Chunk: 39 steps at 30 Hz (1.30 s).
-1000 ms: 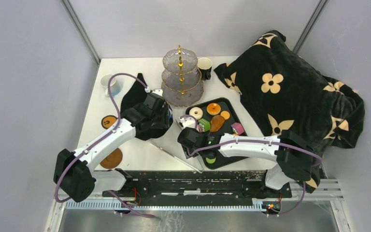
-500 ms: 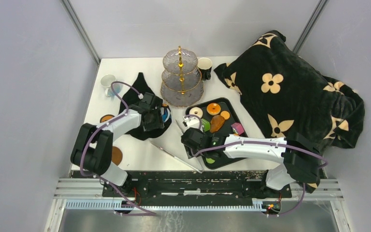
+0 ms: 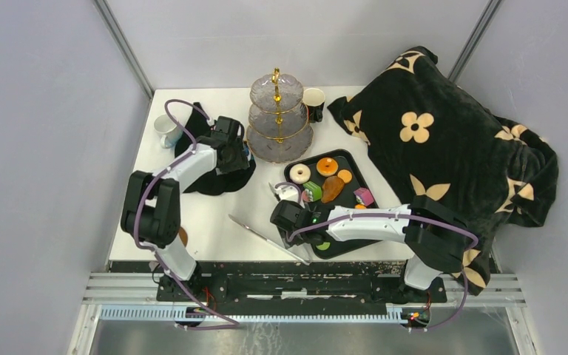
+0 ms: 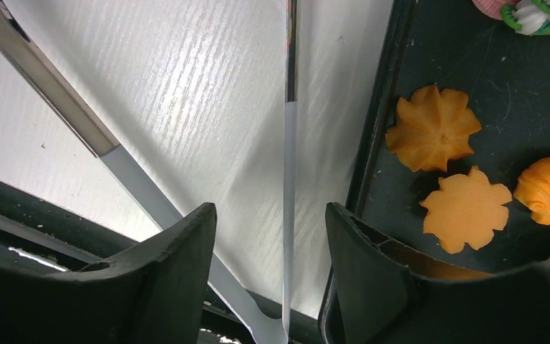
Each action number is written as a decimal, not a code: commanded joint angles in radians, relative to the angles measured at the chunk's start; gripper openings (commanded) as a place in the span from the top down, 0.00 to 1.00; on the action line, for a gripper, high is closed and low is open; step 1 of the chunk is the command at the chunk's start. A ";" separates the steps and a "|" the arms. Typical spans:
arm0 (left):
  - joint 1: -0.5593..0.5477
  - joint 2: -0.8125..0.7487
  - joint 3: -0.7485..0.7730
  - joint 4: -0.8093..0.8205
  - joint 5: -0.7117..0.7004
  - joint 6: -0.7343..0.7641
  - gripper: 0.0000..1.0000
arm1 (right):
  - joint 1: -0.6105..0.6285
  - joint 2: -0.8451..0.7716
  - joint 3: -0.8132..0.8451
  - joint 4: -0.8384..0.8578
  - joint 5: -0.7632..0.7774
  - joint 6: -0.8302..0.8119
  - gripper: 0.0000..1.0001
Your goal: Serve the afternoon tea
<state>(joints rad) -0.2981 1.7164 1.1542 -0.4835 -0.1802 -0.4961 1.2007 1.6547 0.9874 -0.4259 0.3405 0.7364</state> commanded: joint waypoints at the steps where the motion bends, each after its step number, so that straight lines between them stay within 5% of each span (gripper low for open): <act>1: -0.017 -0.115 0.033 -0.005 0.045 0.045 0.33 | -0.001 0.018 0.038 0.028 -0.010 -0.013 0.34; 6: -0.049 -0.271 0.029 -0.042 0.112 0.031 0.27 | -0.001 -0.005 0.035 0.043 -0.038 -0.052 0.13; 13: -0.064 -0.444 -0.006 -0.095 0.162 0.021 0.24 | -0.001 -0.040 0.046 0.031 -0.095 -0.104 0.00; 21: -0.064 -0.548 -0.066 -0.107 0.171 0.006 0.22 | 0.000 -0.127 -0.034 0.141 -0.161 -0.091 0.01; 30: -0.064 -0.569 -0.080 -0.088 0.184 0.028 0.00 | 0.055 -0.020 -0.013 0.133 -0.069 -0.142 0.01; 39: -0.063 -0.573 -0.089 -0.088 0.178 0.029 0.01 | 0.088 0.078 -0.013 0.188 -0.020 -0.167 0.01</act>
<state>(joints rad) -0.3622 1.1694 1.0695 -0.5964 -0.0154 -0.4808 1.2778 1.7020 0.9615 -0.2996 0.2695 0.5888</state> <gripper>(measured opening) 0.993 0.994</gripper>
